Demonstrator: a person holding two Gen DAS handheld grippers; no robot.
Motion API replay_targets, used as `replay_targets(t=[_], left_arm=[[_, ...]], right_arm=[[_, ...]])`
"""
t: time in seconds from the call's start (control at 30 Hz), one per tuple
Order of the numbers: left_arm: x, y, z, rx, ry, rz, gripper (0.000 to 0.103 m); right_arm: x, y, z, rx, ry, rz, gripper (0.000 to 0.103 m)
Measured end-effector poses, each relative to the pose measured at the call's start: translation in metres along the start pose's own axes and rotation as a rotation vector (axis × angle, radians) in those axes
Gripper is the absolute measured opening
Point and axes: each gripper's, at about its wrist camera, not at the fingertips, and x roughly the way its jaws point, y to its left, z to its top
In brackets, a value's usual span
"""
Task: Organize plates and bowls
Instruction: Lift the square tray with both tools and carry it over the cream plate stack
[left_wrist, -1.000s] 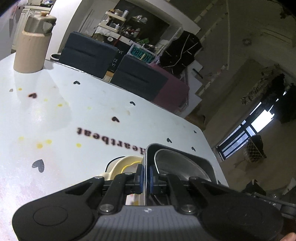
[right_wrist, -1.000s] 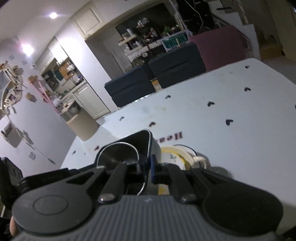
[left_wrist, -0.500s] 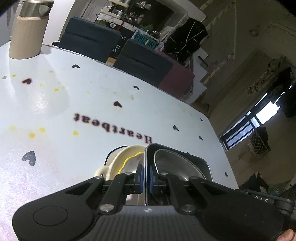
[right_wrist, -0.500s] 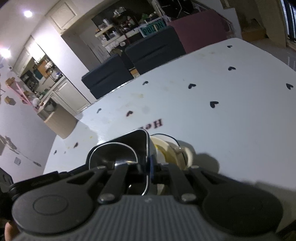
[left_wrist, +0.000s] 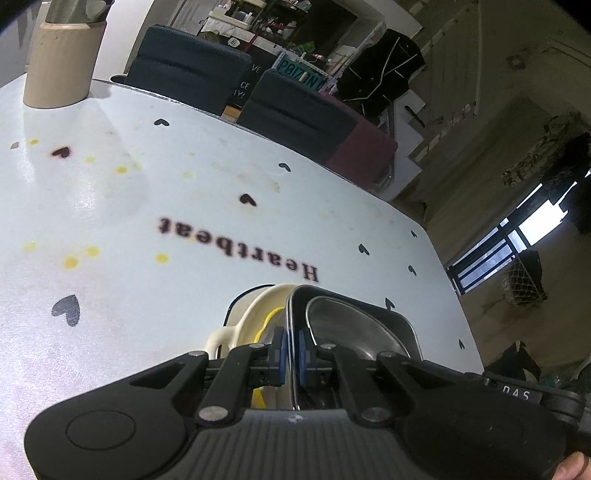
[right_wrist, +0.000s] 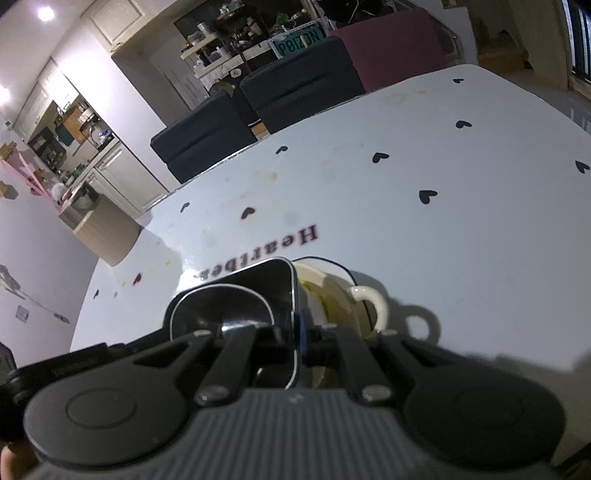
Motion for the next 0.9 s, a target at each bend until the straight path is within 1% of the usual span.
replay_targets(t=[0.27, 0.53, 0.9], left_arm=[[0.007, 0.003, -0.001, 0.012, 0.017, 0.008, 0.006], [0.011, 0.003, 0.0, 0.018, 0.012, 0.01, 0.006], [0.013, 0.002, -0.003, 0.027, 0.017, 0.02, 0.006]], right_arm=[[0.002, 0.0, 0.002, -0.005, 0.005, -0.019, 0.006], [0.009, 0.002, 0.001, -0.015, 0.017, -0.042, 0.006], [0.012, 0.004, 0.001, -0.023, 0.019, -0.051, 0.006]])
